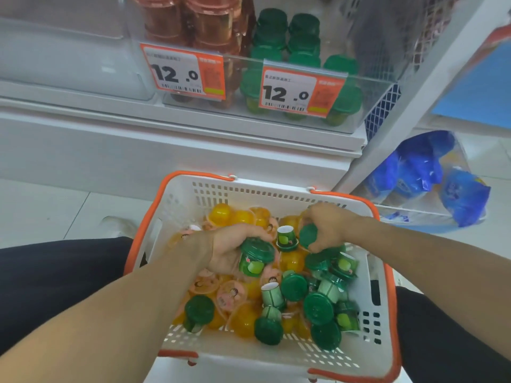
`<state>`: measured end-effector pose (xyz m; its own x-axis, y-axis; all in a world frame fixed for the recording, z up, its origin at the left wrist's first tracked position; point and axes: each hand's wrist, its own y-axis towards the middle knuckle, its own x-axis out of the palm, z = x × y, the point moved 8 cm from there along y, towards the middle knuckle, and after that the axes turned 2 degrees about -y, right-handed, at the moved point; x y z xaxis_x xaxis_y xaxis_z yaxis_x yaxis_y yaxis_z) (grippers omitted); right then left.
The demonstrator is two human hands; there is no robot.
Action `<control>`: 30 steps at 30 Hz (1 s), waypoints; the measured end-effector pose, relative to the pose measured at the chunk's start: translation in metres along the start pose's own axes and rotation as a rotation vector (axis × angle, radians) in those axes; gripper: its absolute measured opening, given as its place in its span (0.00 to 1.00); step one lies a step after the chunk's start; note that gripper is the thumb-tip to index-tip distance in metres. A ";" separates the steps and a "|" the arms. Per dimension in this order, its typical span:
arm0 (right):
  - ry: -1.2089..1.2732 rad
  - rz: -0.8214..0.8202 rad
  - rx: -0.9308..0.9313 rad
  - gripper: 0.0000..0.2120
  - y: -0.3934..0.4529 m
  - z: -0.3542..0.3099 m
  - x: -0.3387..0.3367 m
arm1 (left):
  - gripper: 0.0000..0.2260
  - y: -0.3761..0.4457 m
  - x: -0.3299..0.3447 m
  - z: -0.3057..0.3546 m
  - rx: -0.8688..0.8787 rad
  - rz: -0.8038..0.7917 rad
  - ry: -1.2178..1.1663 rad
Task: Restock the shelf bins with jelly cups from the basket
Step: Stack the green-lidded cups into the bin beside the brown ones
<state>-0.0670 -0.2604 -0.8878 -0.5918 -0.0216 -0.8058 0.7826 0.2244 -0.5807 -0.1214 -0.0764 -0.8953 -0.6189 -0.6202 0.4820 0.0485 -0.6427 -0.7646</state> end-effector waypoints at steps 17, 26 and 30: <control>1.352 0.181 -0.504 0.24 -0.113 -0.089 -0.229 | 0.24 -0.181 0.053 0.137 0.355 0.060 0.335; 0.790 0.403 -0.071 0.33 -0.130 -0.076 -0.272 | 0.23 -0.199 0.065 0.179 0.776 0.223 0.239; 0.706 0.408 0.034 0.39 -0.109 -0.078 -0.273 | 0.22 -0.191 0.063 0.180 0.786 0.145 0.089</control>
<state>-0.0059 -0.2027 -0.5952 -0.2321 0.6768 -0.6986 0.9616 0.0516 -0.2695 -0.0285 -0.0742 -0.6421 -0.6224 -0.7052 0.3397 0.6508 -0.7073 -0.2760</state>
